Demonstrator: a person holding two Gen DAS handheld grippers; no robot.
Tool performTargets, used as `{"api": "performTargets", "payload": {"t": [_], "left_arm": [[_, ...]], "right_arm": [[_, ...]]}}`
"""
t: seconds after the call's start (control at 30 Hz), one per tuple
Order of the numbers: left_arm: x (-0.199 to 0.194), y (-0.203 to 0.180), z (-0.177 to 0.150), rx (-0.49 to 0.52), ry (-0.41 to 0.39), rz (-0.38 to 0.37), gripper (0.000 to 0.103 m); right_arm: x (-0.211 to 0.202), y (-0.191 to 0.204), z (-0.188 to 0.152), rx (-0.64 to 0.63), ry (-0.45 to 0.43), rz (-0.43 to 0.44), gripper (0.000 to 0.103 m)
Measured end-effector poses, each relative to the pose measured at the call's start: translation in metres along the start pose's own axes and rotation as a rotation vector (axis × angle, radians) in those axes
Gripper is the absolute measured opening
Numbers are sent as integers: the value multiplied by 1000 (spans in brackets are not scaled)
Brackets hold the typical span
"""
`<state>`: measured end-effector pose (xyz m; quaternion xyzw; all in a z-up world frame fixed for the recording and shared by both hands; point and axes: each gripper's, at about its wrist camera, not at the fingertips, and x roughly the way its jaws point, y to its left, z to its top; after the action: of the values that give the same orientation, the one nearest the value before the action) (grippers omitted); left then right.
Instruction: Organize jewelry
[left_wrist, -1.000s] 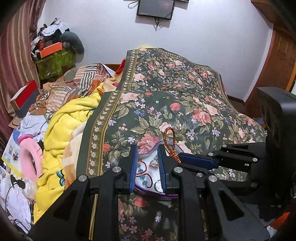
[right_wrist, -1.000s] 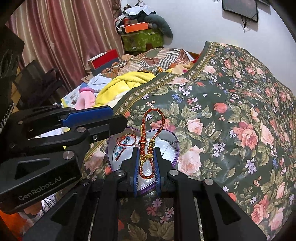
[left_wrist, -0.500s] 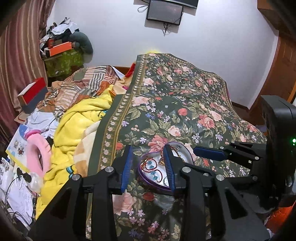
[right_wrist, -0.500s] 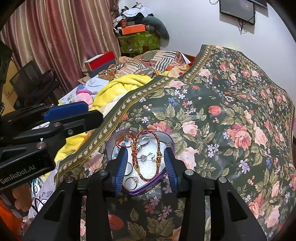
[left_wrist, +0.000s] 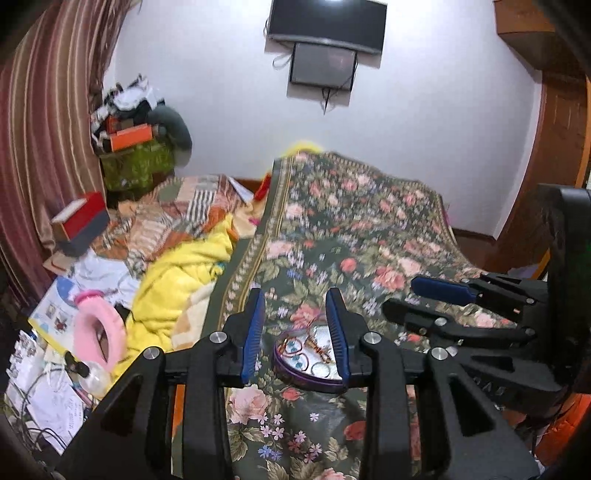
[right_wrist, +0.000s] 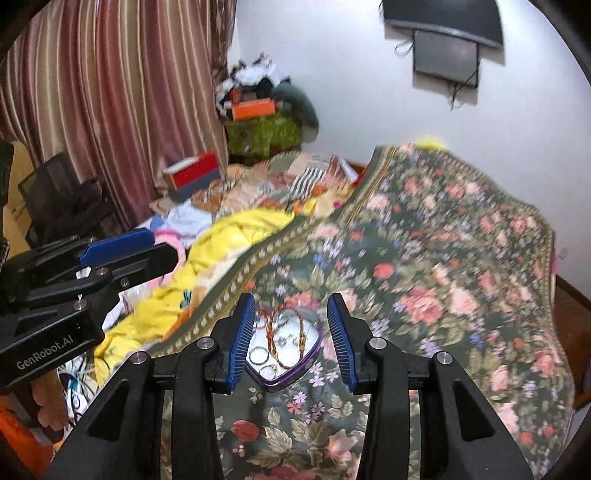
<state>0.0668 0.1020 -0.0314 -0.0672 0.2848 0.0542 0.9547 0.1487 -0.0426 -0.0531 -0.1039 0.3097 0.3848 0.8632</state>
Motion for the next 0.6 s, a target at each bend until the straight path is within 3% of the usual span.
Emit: {"api": "performTargets", "payload": {"t": [0.27,0.43,0.6], "left_arm": [[-77,-19,13,23,-173,6,33],[-131,-34,15,45,-312,21,39],[-173,-44,11,56,-423,41,49]], "right_arm": [[-93,12,11,18,-229,-76,37],[-145,25,12,24,-368,-106,38],[-180,42,5,34,-484,-142,59]]}}
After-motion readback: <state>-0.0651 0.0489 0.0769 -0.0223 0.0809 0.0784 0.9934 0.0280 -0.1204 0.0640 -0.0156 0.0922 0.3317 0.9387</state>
